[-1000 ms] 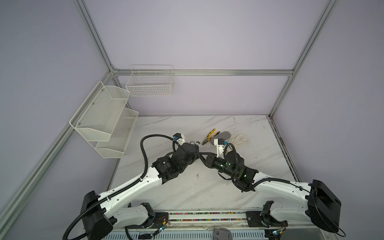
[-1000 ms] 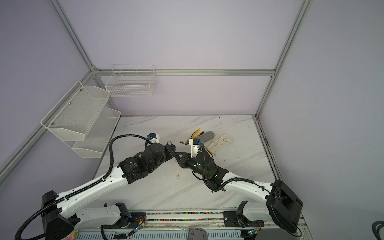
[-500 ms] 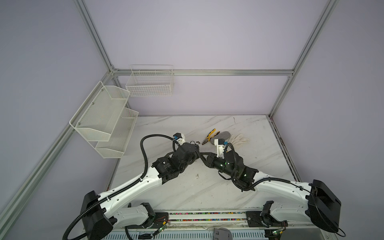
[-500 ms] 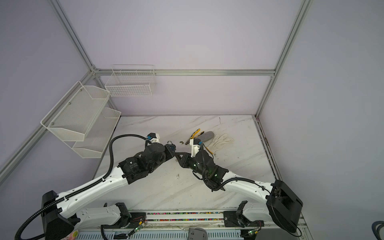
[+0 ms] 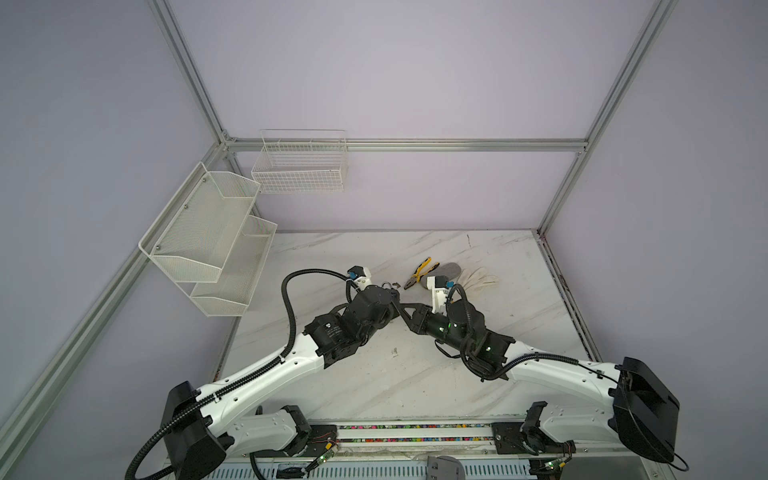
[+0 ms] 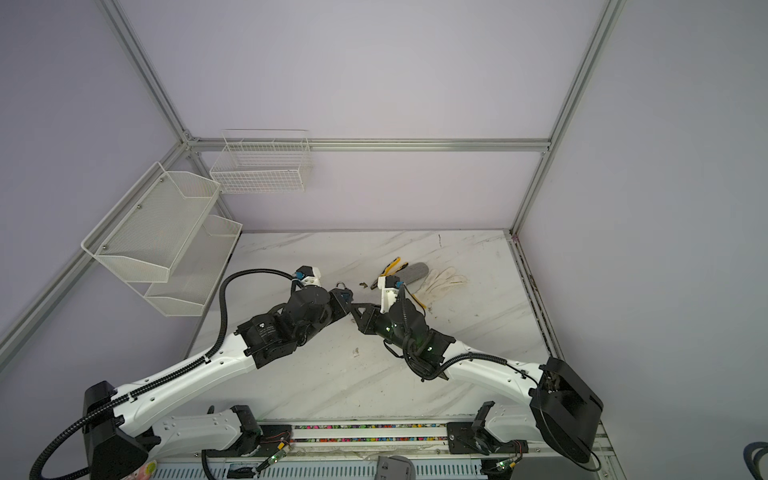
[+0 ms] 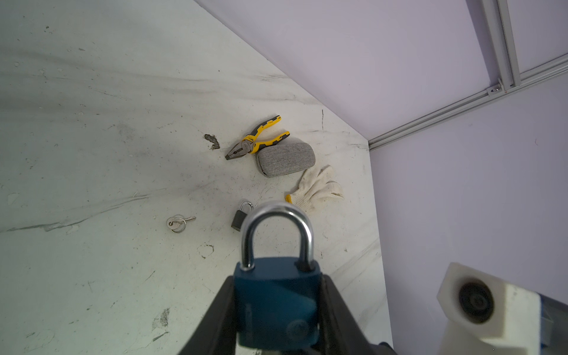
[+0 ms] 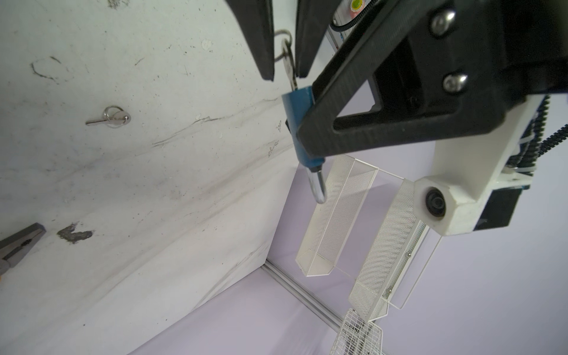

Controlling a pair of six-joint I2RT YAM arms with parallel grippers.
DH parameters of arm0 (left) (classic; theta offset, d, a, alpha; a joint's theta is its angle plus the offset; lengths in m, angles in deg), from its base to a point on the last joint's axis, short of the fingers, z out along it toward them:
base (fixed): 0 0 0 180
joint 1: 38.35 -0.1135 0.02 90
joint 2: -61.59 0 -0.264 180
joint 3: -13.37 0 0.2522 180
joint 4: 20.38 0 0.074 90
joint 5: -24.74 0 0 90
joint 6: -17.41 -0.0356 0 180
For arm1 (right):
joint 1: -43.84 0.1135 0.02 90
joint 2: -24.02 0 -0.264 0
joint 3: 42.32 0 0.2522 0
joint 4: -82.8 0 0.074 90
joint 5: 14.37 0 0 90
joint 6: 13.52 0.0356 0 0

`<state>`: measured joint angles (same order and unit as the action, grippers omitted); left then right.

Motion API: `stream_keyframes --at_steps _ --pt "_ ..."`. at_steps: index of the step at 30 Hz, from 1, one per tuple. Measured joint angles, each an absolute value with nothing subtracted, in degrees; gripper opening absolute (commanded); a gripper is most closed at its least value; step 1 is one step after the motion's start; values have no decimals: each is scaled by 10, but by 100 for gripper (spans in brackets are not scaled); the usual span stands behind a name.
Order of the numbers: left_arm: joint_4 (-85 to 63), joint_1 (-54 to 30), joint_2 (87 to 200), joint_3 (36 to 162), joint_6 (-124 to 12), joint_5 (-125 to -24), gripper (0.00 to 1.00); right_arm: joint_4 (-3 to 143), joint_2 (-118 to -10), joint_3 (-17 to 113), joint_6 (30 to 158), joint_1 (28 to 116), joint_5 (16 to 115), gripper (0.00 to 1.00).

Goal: Unlock with the key

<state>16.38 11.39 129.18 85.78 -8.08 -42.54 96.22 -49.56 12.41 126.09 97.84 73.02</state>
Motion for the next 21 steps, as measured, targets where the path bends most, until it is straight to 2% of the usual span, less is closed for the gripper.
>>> stream_keyframes --at_steps 3,11,21 --pt "163 114 1292 858 -81 -427 0 964 -499 125 1259 978 730 13" --pt "161 111 1292 858 -81 -433 0 971 -502 127 1260 978 719 1" --pt "124 101 1273 847 -74 -451 0 1014 -502 124 1300 964 679 0"
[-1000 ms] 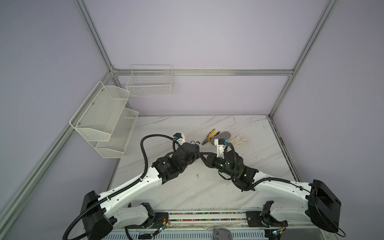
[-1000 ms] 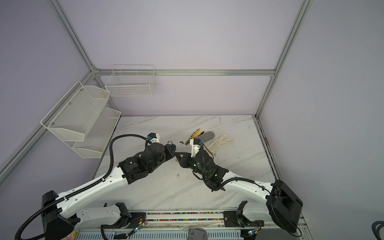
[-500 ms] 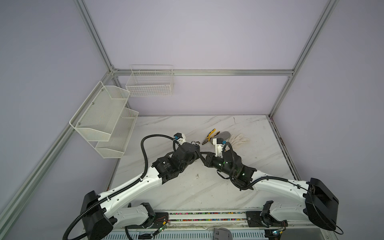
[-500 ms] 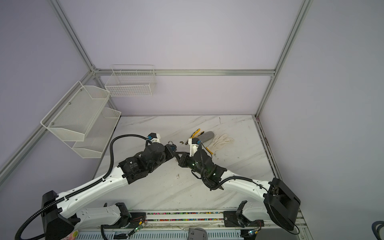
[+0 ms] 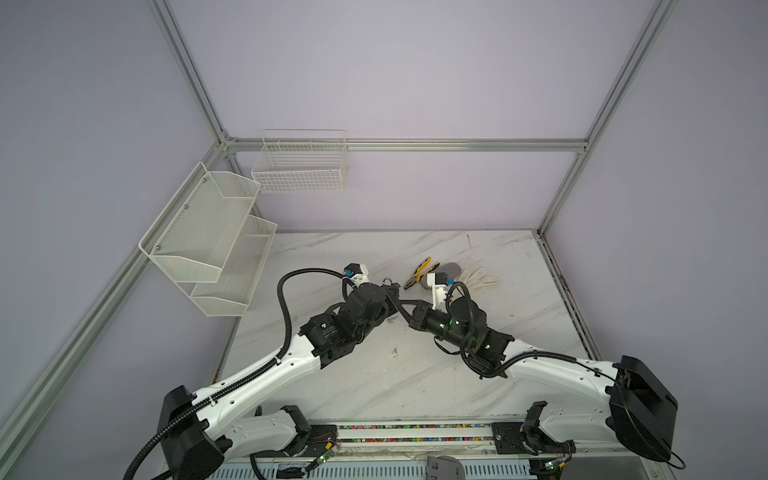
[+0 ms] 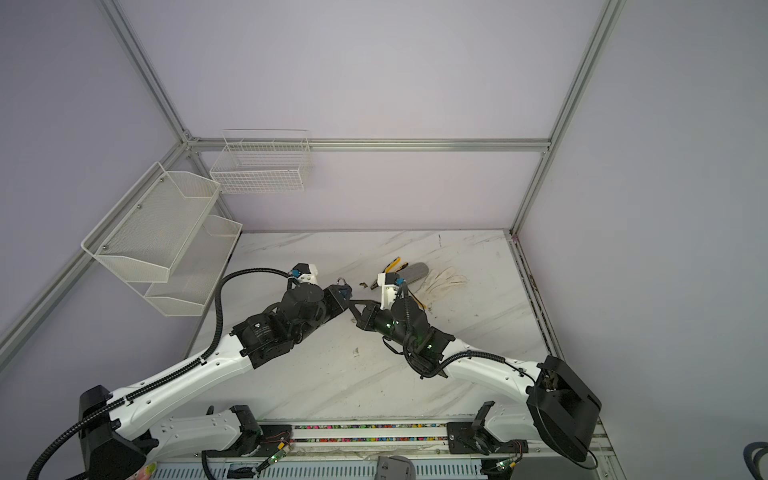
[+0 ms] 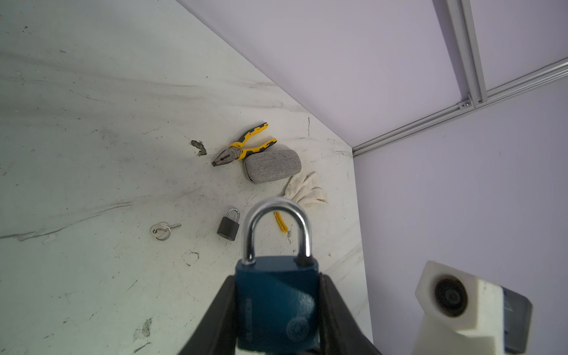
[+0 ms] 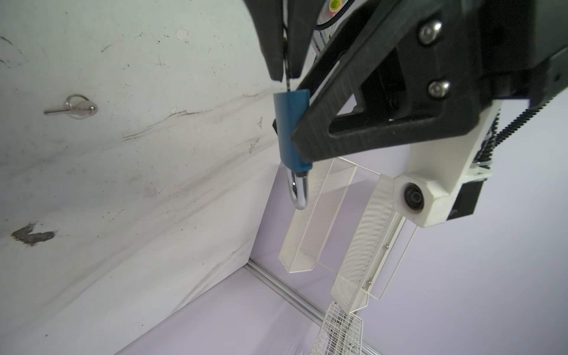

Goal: Unlock with the key

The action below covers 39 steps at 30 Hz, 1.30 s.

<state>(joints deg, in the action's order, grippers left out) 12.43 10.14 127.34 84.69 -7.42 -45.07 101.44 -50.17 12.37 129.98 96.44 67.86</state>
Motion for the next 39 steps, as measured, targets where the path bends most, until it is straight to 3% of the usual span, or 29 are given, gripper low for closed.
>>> stream_keyframes --at_steps 13,39 --pt "28 96 1267 818 -57 -473 0 1132 -503 88 1402 926 615 0" --pt "-47 81 1278 801 -27 -501 0 1231 -527 68 1500 915 618 0"
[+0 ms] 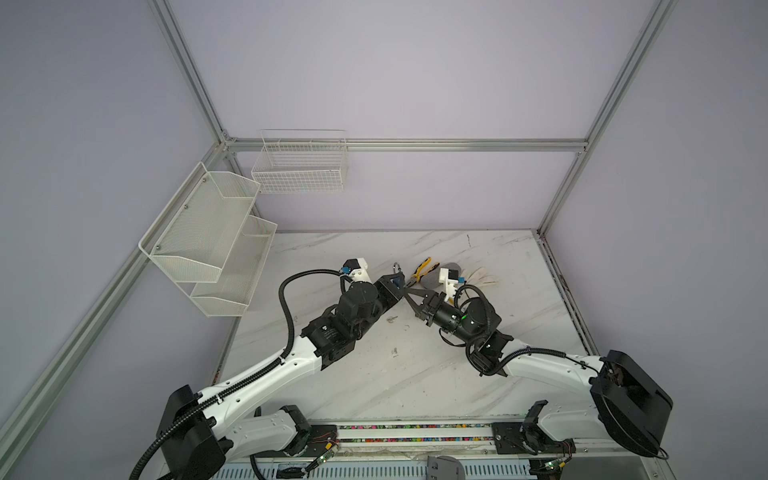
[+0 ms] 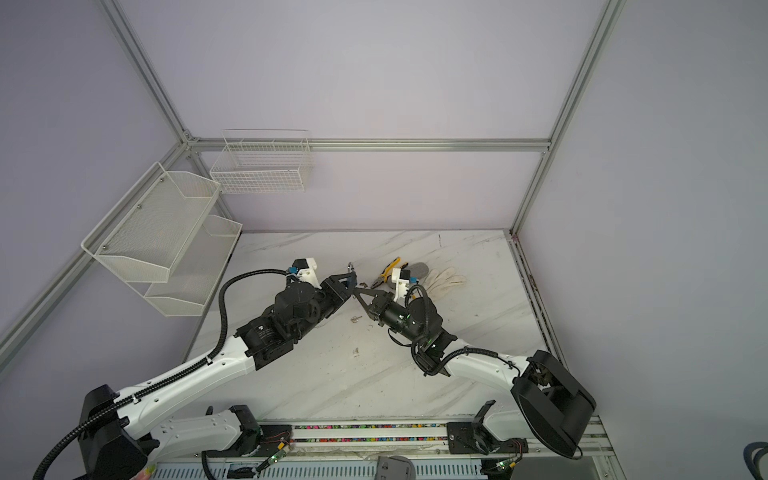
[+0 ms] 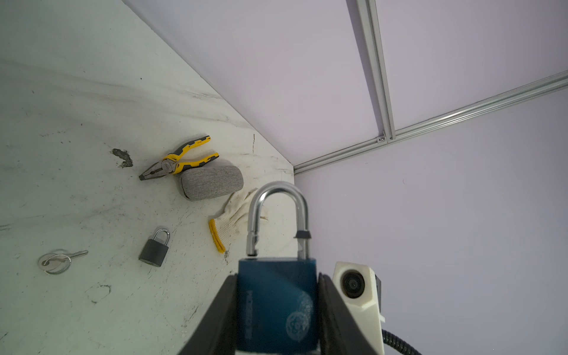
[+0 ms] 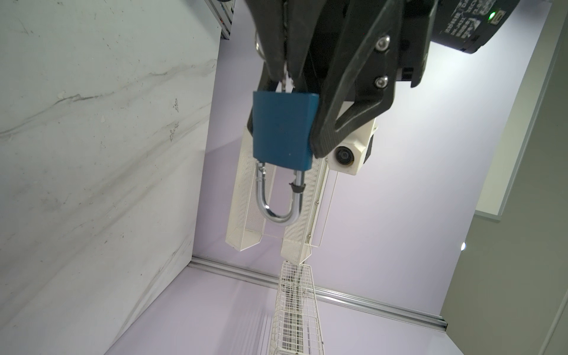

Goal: Unlock with the key

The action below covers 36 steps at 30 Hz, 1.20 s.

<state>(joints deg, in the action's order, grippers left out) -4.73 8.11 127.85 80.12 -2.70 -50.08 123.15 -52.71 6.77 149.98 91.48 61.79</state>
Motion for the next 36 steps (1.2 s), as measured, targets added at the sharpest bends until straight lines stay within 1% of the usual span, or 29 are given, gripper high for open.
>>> stream_keyframes --at_steps 6,18,23,30,33,36 --pt "-23 80 1272 801 -40 -497 0 1216 -527 68 1473 917 612 0" --pt "55 80 1251 801 -75 -493 0 1154 -524 72 1379 932 610 0" --pt "71 80 1247 801 -78 -490 0 1144 -524 72 1357 934 614 8" --pt "94 80 1247 801 -88 -478 0 1113 -524 79 1327 935 616 13" --pt "102 80 1247 801 -92 -469 0 1101 -524 81 1317 935 618 19" --pt "114 79 1247 802 -98 -458 0 1090 -524 82 1309 935 619 22"
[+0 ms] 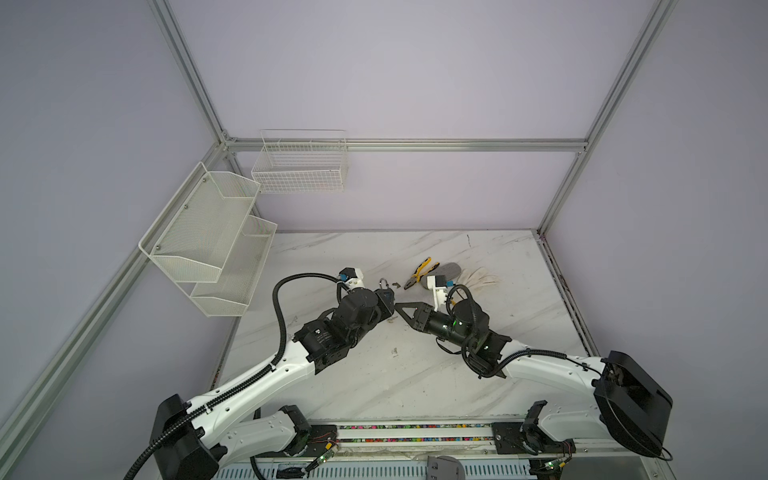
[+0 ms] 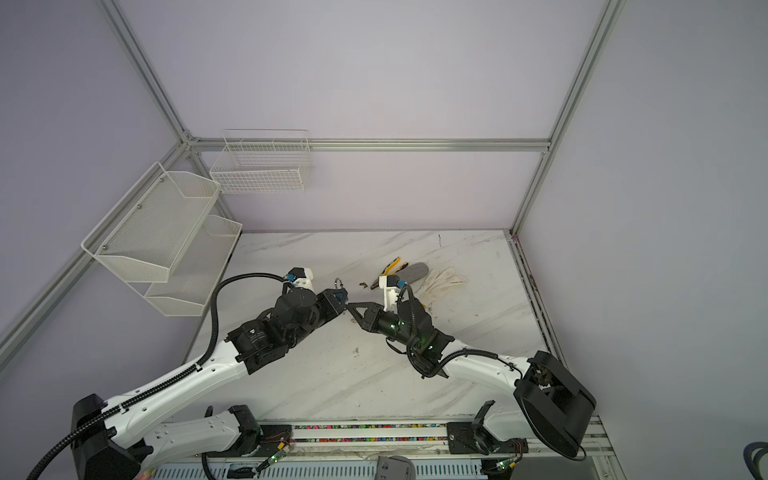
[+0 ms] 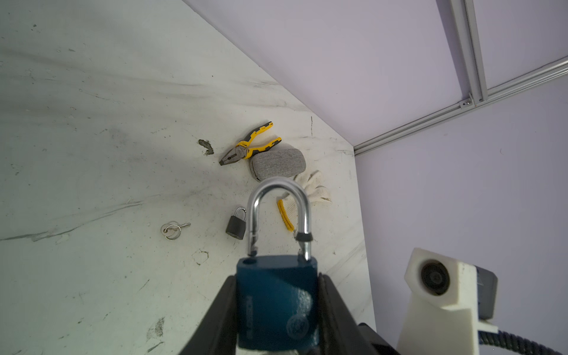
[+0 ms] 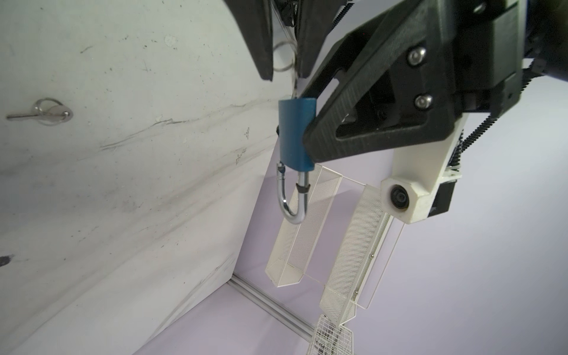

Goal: Unlock with the key
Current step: 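Open the right gripper, release the key and draw the right arm back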

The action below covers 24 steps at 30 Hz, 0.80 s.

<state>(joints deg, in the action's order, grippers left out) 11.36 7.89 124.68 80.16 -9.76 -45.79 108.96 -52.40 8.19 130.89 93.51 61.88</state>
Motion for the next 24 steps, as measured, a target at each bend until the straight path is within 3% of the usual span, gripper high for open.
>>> stream_keyframes --at_steps 12,24 --pt "189 75 1235 803 -235 -444 0 945 -457 98 1253 930 634 50" --pt "147 75 1162 702 -469 -478 0 707 -440 268 1123 917 642 68"
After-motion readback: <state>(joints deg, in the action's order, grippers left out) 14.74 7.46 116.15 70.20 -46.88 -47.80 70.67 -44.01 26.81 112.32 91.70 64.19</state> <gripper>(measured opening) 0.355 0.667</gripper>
